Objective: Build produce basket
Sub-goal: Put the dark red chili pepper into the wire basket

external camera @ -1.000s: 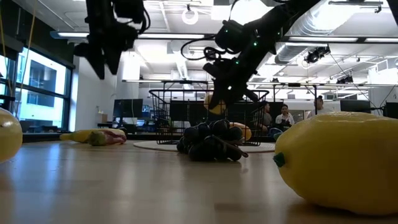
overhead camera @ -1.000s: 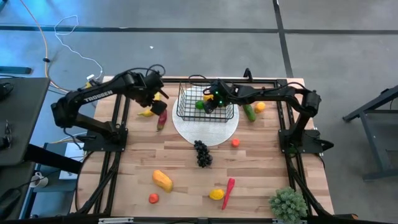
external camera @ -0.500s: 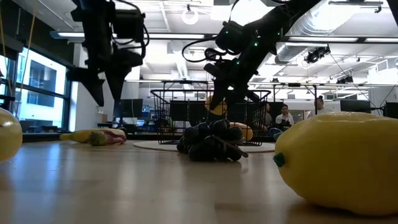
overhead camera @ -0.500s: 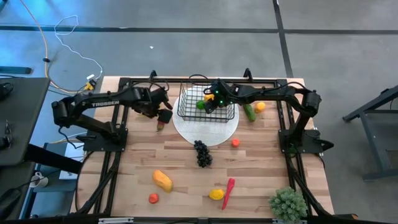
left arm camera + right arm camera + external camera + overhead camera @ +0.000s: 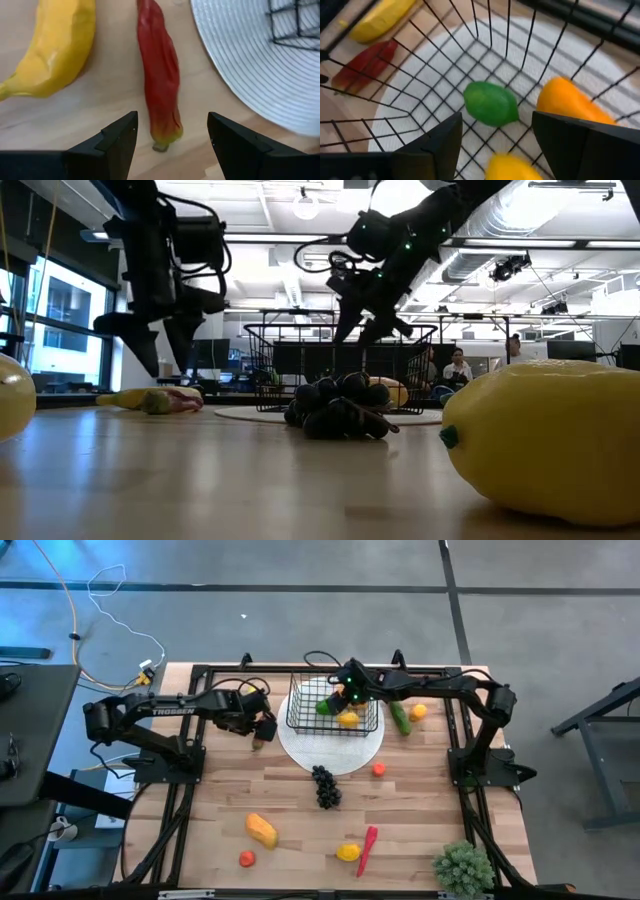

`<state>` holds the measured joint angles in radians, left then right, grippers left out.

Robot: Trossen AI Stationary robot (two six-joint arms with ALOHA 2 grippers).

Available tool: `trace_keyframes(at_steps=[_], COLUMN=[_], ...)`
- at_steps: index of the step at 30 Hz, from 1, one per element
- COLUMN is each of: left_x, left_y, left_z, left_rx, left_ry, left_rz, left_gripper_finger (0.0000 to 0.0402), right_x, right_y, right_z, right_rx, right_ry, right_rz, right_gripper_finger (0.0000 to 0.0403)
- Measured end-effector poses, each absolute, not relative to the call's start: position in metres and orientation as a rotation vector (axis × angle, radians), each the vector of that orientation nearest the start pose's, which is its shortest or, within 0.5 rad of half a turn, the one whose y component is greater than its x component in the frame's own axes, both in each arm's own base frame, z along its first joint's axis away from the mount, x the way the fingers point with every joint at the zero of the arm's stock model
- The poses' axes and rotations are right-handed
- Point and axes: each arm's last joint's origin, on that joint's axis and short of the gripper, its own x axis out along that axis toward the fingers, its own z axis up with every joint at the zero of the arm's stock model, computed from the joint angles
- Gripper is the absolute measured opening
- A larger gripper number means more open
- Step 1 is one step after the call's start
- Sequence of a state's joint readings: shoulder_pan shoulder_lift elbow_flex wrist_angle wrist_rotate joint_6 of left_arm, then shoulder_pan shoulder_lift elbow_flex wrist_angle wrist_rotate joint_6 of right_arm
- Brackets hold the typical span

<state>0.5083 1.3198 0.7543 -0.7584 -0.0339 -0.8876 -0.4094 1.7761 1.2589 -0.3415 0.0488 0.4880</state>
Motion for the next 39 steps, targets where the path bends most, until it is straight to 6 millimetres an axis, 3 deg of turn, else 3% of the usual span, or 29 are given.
trace_keyframes(at_steps=[16,20,30,39], left_x=[0.196,0.197,0.201,0.199], left_y=[0.113,0.114,0.115,0.112], left_z=[0.149,0.144,0.141,0.157], left_rx=[-1.005,-1.002,-0.990,-1.035], left_ry=[1.054,1.079,1.080,1.014], left_rz=[1.093,1.102,1.056,0.980], left_gripper_finger=[0.0224,0.0196,0.0074,0.0067], right_x=[0.357,0.357,0.354,0.349], right_y=[-0.162,-0.163,-0.164,-0.163], right_z=[0.269,0.278,0.285,0.286], right_rx=[0.486,0.470,0.437,0.402], right_ry=[0.711,0.707,0.744,0.787], right_rz=[-0.590,-0.602,-0.639,-0.662], right_gripper_finger=[0.0222,0.0222,0.0222,0.0222])
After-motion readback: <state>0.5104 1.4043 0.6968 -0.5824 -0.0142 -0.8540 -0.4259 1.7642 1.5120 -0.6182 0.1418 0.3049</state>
